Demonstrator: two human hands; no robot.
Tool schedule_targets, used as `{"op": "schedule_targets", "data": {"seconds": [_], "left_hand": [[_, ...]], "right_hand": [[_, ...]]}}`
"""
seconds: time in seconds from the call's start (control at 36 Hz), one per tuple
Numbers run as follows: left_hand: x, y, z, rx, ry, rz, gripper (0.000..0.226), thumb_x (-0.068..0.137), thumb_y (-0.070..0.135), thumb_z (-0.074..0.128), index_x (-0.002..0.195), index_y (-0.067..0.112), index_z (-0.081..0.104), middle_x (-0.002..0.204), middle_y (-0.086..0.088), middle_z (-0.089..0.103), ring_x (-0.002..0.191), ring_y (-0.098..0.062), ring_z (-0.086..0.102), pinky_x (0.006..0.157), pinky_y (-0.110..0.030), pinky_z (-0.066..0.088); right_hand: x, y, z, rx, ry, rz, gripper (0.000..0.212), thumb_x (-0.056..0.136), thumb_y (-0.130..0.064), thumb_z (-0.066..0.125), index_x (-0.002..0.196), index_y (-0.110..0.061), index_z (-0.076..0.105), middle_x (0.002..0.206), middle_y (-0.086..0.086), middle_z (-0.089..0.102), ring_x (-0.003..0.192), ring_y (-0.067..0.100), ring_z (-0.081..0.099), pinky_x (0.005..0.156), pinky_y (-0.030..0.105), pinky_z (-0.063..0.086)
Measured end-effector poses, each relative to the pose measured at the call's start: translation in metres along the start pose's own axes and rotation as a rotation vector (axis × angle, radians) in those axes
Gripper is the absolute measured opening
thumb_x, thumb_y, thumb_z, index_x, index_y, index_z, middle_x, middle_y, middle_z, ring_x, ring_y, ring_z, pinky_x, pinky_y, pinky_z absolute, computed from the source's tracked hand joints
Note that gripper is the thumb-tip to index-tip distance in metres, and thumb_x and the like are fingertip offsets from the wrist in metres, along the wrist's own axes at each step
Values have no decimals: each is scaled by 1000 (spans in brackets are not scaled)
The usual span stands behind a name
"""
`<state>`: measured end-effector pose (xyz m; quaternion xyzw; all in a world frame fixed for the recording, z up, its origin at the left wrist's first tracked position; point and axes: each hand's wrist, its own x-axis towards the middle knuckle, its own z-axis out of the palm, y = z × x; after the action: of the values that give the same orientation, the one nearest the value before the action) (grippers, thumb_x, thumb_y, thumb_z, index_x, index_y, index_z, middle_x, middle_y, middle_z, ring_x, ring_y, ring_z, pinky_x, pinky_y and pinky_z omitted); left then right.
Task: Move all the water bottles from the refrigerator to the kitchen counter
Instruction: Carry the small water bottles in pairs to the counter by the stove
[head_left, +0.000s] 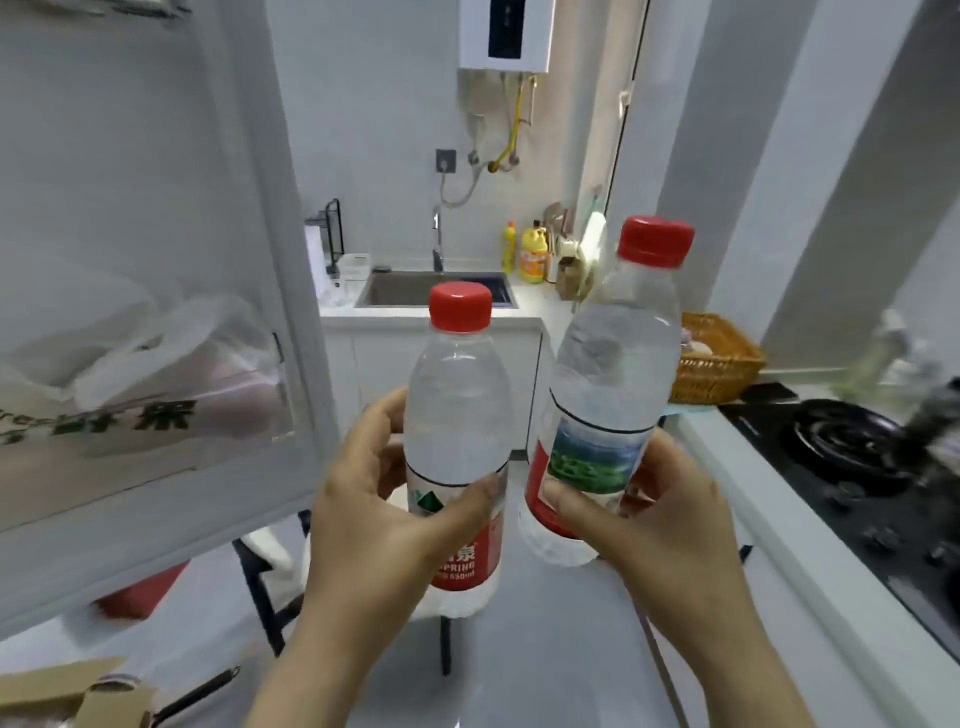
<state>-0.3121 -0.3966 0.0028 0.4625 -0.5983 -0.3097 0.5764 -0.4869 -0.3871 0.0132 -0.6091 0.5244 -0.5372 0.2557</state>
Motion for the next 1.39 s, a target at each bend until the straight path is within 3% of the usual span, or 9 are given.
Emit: {"op": "schedule_targets", "data": {"seconds": [0.19,0.28,0.39,0.44,0.67,0.78,0.89,1.06,1.39], "left_hand": [[6,2,92,-43,-205,21,77,47,51,77,120,37,55,109,13,68,102,-15,66,87,-40,55],[9,2,128,-65,-290,34,77,46,52,77,120,41,54,110,17,67,103,-12,64,85,-31,55],[16,0,167,-97,-391,77,66,53,41,81,110,54,51,104,32,63,98,4,62,65,-8,49],[21,3,188,-128,-454,101,63,54,37,81,109,51,52,102,31,64,96,4,62,68,-5,47],[51,7,275,-264,-708,178,61,55,43,77,112,47,54,107,18,66,100,-6,65,85,-31,54],[61,15,312,-321,-828,220,57,57,42,77,110,47,55,104,21,67,96,-3,65,77,-19,52],[65,21,343,-374,-929,238,54,59,26,77,105,45,56,99,24,66,91,2,64,73,-7,47],[53,27,387,-414,-1084,256,53,56,38,75,105,48,56,104,17,66,96,-3,64,78,-21,53],[-21,59,463,-459,-1295,279,59,61,11,87,106,37,59,95,17,71,87,-3,68,72,-12,50]], "right_hand": [[-13,30,-82,-33,178,147,33,63,-25,83,88,-34,63,82,-27,69,77,-8,65,60,4,46],[-17,41,-109,-52,264,173,34,64,-20,83,85,-37,63,79,-31,67,77,-11,63,59,1,43],[-20,52,-136,-95,370,215,35,63,-18,82,85,-36,63,80,-31,67,79,-10,63,59,1,43],[-21,59,-151,-134,433,240,35,62,-17,83,87,-33,63,82,-28,68,80,-8,63,61,2,44],[-14,76,-200,-287,713,356,37,57,-32,82,88,-33,62,84,-26,68,78,-5,65,66,16,49],[-9,77,-217,-348,819,387,35,57,-34,80,85,-35,60,83,-29,67,78,-6,64,58,11,49],[-11,81,-232,-391,906,421,35,59,-27,82,83,-36,59,80,-33,65,77,-12,61,56,4,45],[-31,93,-254,-446,1043,521,37,60,-27,83,85,-35,58,83,-34,63,79,-14,60,58,4,45],[-97,102,-316,-453,1284,654,41,51,-30,80,87,-33,60,83,-22,69,75,0,66,66,23,52]]}}
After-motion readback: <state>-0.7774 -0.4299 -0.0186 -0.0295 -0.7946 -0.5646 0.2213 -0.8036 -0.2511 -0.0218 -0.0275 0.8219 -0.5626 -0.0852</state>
